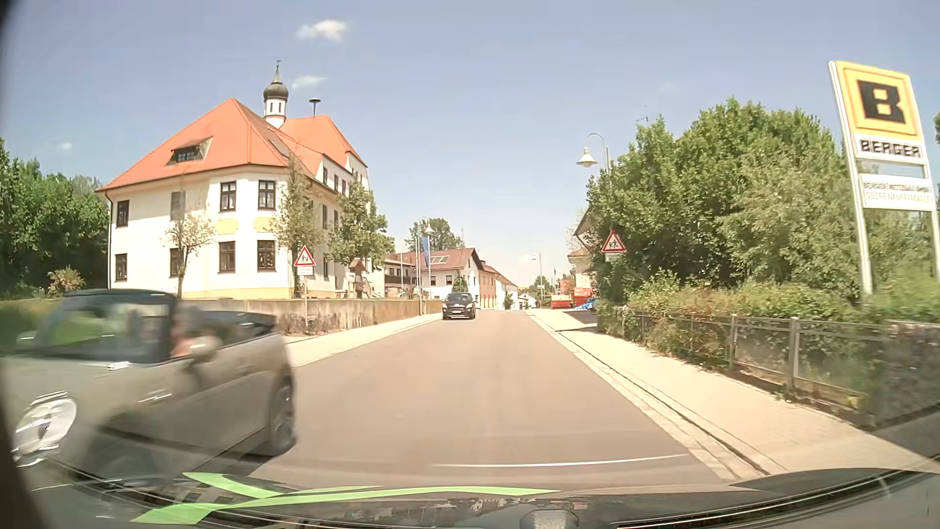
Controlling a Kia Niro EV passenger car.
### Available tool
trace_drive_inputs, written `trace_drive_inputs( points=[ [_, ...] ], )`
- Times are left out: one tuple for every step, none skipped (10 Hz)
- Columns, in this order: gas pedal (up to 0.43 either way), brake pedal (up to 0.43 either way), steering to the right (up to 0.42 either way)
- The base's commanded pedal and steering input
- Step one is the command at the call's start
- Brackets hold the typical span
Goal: Follow the waypoints while adhering to traffic rules and regulations
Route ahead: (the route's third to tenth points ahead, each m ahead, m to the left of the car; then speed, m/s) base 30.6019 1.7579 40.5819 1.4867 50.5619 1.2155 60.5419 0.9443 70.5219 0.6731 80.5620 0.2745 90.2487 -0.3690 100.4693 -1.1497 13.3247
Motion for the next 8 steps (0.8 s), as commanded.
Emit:
trace_drive_inputs(
  points=[
    [0.197, 0.0, -0.001],
    [0.209, 0.0, -0.001],
    [0.209, 0.0, -0.001],
    [0.209, 0.0, -0.001],
    [0.209, 0.0, -0.002],
    [0.209, 0.0, -0.003],
    [0.209, 0.0, -0.004],
    [0.209, 0.0, -0.006]
  ],
)
